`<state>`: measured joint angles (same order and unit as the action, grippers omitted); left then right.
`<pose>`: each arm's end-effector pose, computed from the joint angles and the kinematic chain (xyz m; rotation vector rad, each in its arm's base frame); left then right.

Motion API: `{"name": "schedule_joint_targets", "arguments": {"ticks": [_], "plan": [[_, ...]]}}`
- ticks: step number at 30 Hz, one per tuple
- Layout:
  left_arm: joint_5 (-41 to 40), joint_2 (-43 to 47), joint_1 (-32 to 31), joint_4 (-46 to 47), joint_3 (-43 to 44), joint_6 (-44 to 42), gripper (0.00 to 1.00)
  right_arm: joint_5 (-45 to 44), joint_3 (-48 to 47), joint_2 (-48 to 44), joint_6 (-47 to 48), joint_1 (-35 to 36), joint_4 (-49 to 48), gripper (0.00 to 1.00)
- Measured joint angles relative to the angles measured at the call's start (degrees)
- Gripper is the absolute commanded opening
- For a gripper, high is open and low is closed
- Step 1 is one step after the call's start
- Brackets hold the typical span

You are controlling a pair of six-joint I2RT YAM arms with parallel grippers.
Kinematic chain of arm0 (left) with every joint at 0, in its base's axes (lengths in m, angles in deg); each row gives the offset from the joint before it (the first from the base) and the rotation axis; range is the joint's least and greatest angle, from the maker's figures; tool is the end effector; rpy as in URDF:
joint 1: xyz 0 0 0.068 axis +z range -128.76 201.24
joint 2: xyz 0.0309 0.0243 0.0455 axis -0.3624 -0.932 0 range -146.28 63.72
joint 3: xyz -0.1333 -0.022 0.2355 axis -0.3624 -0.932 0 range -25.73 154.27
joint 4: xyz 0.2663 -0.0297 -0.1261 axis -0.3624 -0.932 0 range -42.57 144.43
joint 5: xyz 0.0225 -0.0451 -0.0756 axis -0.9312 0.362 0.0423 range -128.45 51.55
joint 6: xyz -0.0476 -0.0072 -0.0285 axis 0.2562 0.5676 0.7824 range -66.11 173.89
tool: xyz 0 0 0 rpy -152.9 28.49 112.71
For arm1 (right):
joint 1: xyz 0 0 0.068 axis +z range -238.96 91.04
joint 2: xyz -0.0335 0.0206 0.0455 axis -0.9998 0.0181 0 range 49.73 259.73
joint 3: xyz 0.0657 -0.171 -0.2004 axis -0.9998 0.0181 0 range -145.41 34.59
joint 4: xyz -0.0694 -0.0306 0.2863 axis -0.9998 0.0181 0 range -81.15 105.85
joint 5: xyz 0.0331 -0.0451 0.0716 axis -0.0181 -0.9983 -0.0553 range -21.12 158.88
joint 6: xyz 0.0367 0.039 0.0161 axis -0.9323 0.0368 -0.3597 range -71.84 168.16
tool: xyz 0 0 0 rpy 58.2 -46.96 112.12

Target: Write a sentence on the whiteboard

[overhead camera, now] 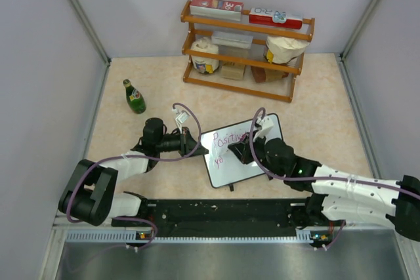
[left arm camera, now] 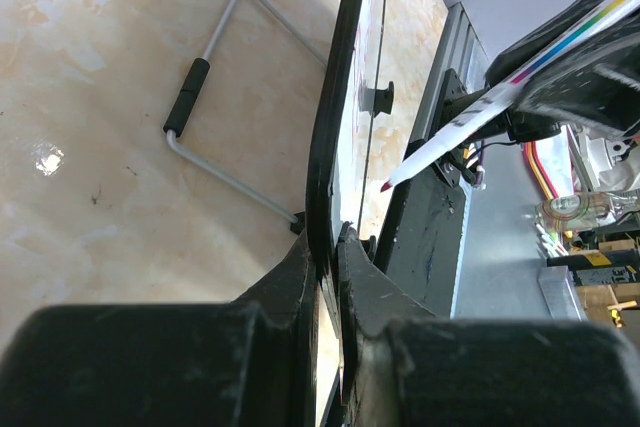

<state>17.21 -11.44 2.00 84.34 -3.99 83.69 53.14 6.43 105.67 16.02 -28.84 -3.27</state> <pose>0.2318 -0.1147 0.1387 0.5013 2.0388 -1.4929 0.1371 0.2177 0.2229 -0.2680 1.9062 0.8630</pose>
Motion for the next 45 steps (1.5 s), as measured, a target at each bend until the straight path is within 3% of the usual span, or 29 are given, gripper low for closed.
{"name": "schedule_joint_targets", "arguments": {"ticks": [7, 45], "plan": [[0.0, 0.0, 0.0, 0.0, 0.0, 0.0, 0.0, -0.3, 0.2, -3.6, 0.0, -1.6, 0.2, 0.0], [-0.1, 0.0, 0.0, 0.0, 0.0, 0.0, 0.0, 1.1, 5.9, -3.5, -2.6, -2.2, -1.6, 0.0]]}}
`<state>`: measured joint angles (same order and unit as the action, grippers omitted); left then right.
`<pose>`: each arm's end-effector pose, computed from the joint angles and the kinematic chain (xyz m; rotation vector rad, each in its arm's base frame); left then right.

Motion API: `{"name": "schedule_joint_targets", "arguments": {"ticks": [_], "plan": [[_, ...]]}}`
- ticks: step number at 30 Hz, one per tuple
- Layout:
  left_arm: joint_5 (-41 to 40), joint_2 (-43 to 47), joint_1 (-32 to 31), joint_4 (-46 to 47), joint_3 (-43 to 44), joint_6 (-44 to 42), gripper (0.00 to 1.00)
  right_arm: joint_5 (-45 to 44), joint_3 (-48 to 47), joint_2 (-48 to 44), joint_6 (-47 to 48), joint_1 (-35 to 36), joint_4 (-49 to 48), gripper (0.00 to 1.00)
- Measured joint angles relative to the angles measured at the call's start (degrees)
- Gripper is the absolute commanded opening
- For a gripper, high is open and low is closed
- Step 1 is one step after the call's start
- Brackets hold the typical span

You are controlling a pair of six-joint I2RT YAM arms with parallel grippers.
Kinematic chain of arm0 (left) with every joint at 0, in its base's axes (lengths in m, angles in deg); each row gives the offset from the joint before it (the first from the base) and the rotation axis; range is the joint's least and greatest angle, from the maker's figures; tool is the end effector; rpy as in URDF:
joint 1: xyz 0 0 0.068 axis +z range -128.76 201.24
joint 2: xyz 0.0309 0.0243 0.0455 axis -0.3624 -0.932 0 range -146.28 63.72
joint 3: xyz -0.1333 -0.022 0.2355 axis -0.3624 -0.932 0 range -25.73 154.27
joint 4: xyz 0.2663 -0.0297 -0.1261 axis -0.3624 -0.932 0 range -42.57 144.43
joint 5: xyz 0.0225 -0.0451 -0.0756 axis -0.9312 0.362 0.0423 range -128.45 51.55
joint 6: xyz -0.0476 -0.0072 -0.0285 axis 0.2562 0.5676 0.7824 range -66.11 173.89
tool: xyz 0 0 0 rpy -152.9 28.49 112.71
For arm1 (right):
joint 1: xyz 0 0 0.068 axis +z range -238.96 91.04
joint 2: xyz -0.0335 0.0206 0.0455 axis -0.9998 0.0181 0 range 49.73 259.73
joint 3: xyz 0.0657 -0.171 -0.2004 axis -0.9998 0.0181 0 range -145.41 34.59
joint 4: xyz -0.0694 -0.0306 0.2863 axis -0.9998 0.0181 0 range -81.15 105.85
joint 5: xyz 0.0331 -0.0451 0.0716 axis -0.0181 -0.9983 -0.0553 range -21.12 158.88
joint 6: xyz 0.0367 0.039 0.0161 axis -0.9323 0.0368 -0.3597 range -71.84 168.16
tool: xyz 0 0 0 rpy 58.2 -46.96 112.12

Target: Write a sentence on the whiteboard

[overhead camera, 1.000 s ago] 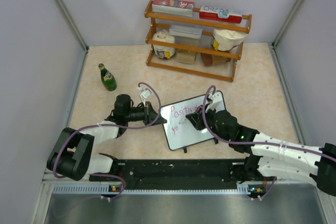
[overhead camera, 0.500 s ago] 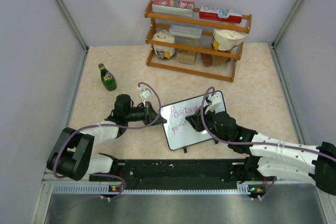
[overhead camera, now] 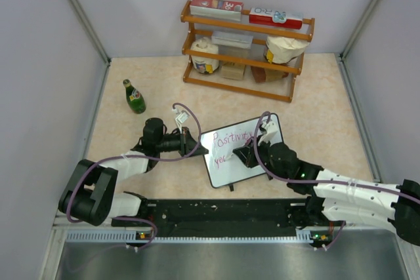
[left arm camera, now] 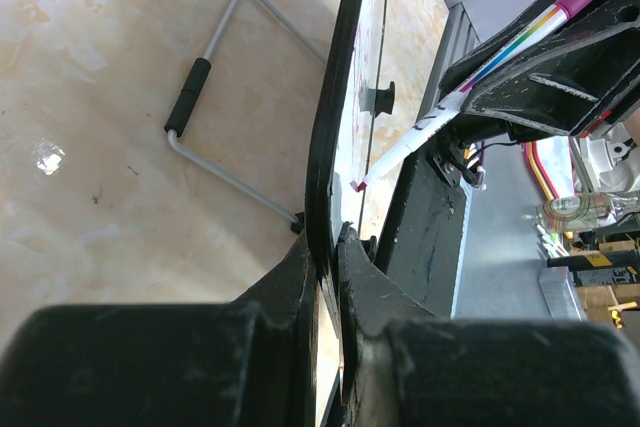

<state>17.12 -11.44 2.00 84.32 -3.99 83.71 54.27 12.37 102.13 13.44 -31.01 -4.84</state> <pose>0.2318 -0.1146 0.1386 0.4996 2.0396 -1.4917 0.1357 0.1984 0.2003 -0.2081 1.9336 0.8745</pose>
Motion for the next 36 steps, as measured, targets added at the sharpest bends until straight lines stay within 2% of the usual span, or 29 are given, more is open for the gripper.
{"name": "schedule_joint_targets", "arguments": {"ticks": [36], "plan": [[0.0, 0.0, 0.0, 0.0, 0.0, 0.0, 0.0, -4.5, -1.6, -1.3, 0.6, 0.0, 2.5, 0.0]]}}
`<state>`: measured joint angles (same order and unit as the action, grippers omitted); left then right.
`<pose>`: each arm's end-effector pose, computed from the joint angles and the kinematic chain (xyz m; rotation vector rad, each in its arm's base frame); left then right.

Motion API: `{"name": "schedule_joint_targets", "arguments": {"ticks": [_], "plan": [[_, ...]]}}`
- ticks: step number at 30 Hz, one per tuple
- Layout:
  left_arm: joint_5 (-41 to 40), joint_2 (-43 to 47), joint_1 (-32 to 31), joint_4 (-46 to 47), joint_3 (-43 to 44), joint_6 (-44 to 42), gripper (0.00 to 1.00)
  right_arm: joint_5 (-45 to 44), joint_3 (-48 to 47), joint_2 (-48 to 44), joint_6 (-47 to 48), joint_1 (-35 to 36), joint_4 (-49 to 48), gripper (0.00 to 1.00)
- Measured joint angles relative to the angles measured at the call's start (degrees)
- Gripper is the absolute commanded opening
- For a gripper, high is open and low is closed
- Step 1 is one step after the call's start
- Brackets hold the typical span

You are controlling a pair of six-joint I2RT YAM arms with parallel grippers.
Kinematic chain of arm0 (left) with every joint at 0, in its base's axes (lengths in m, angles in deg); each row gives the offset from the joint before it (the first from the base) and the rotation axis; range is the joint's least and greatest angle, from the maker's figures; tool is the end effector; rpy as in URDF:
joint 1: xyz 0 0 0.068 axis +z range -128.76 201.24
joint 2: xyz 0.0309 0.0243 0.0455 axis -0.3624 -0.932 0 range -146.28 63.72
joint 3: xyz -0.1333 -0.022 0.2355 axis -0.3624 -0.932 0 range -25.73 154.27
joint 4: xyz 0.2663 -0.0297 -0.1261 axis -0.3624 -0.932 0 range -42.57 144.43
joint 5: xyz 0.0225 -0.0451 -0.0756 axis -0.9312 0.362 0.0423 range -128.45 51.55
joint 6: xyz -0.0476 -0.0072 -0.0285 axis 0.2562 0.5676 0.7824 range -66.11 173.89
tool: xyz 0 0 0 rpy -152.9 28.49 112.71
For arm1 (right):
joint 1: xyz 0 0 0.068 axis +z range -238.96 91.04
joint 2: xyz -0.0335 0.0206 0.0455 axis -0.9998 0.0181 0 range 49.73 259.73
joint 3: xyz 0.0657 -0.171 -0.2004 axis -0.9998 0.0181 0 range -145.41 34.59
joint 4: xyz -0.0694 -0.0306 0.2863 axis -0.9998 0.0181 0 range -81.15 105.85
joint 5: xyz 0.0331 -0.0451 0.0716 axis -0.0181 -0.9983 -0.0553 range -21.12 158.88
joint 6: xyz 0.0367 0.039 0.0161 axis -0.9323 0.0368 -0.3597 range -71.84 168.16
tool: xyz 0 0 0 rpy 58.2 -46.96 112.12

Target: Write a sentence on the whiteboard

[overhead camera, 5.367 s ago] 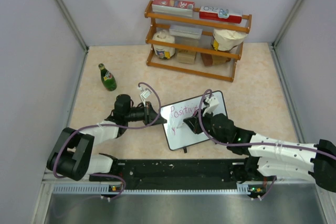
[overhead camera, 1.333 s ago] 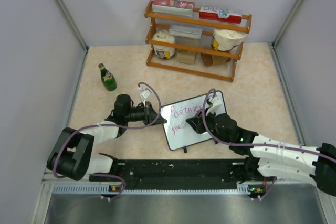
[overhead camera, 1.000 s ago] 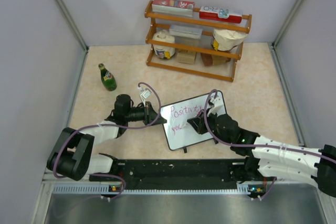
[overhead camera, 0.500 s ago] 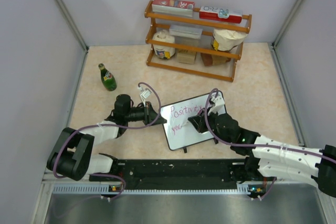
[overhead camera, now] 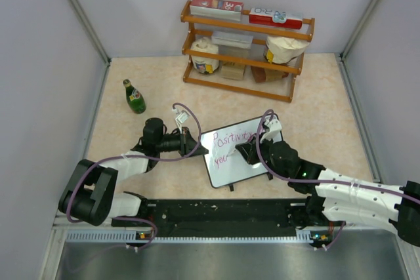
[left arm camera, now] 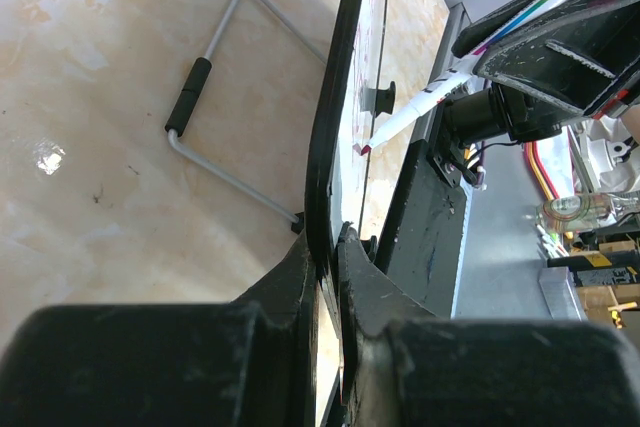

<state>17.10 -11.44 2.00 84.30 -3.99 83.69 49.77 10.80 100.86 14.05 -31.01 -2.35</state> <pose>0.2318 -0.1146 0.1386 0.4995 2.0398 -1.4912 0.1376 0.1959 0.2112 -0.1571 1.9094 0.8060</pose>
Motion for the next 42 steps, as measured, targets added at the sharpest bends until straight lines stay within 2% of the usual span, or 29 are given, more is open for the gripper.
{"name": "schedule_joint_targets", "arguments": {"ticks": [29, 42], "plan": [[0.0, 0.0, 0.0, 0.0, 0.0, 0.0, 0.0, 3.0, 0.9, -0.2, 0.0, 0.0, 0.6, 0.0], [0.1, 0.0, 0.0, 0.1, 0.0, 0.0, 0.0, 2.4, 0.0, -3.0, 1.2, 0.0, 4.8, 0.0]]}}
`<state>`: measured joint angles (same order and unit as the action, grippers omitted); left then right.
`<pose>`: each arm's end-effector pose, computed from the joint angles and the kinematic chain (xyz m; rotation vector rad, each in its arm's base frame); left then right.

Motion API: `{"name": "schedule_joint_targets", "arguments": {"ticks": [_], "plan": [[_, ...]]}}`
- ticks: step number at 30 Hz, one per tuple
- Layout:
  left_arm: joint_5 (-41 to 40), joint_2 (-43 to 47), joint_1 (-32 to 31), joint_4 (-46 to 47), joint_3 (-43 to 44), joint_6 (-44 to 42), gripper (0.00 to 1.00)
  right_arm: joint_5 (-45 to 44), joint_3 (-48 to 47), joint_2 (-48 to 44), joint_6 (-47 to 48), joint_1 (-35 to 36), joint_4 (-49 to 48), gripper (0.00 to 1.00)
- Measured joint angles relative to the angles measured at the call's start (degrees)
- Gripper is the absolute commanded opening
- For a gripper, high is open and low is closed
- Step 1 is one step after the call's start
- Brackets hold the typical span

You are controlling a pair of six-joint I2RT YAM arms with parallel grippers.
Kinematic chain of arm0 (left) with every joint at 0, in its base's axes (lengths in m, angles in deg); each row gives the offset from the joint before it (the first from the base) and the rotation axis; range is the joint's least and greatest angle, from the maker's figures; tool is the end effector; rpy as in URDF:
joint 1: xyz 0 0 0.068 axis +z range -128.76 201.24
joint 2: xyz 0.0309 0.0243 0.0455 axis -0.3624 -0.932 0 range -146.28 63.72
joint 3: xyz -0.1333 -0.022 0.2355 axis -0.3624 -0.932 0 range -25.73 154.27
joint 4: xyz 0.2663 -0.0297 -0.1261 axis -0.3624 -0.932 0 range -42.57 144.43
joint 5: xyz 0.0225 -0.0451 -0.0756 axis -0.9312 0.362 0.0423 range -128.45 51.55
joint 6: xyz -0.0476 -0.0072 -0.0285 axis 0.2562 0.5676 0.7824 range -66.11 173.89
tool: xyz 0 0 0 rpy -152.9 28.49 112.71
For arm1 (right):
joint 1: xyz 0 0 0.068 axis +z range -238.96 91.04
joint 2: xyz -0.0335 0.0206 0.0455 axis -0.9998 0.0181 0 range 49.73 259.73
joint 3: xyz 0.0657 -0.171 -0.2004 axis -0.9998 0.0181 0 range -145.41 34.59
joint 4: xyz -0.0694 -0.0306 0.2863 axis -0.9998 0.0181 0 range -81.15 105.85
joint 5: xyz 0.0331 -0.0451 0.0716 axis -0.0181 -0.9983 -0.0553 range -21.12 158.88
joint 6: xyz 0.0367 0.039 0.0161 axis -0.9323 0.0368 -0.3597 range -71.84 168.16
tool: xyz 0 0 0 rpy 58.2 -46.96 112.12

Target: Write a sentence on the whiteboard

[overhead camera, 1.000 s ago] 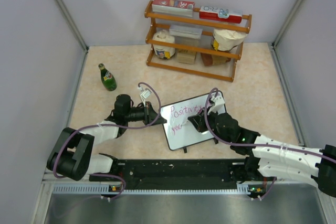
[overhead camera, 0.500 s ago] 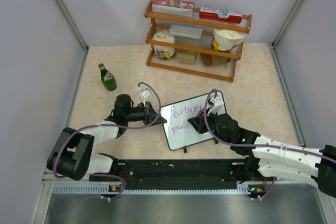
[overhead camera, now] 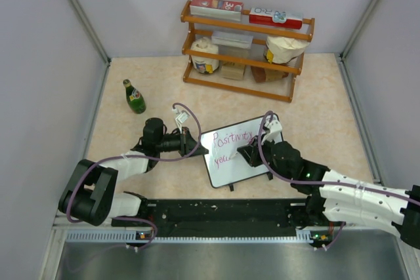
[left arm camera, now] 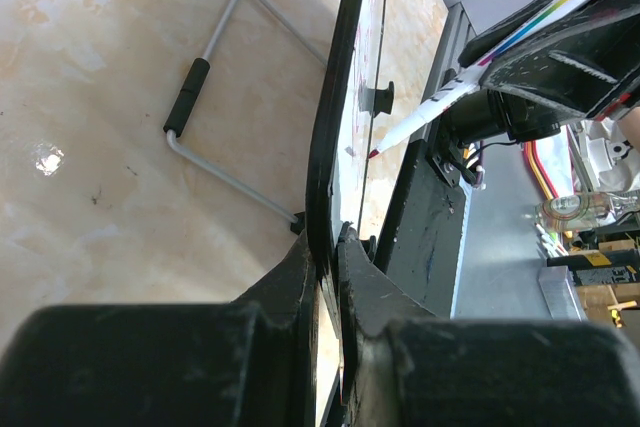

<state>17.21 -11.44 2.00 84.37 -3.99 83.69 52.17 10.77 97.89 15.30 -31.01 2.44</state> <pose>0.2318 -0.1147 0.1387 0.5015 2.0382 -1.4928 0.1324 0.1905 0.2136 -0.2191 1.9401 0.8055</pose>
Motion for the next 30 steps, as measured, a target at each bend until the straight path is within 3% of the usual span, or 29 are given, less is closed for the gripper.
{"name": "schedule_joint_targets", "arguments": {"ticks": [30], "plan": [[0.0, 0.0, 0.0, 0.0, 0.0, 0.0, 0.0, -2.9, -3.1, 3.3, 1.3, 0.0, -0.5, 0.0]]}}
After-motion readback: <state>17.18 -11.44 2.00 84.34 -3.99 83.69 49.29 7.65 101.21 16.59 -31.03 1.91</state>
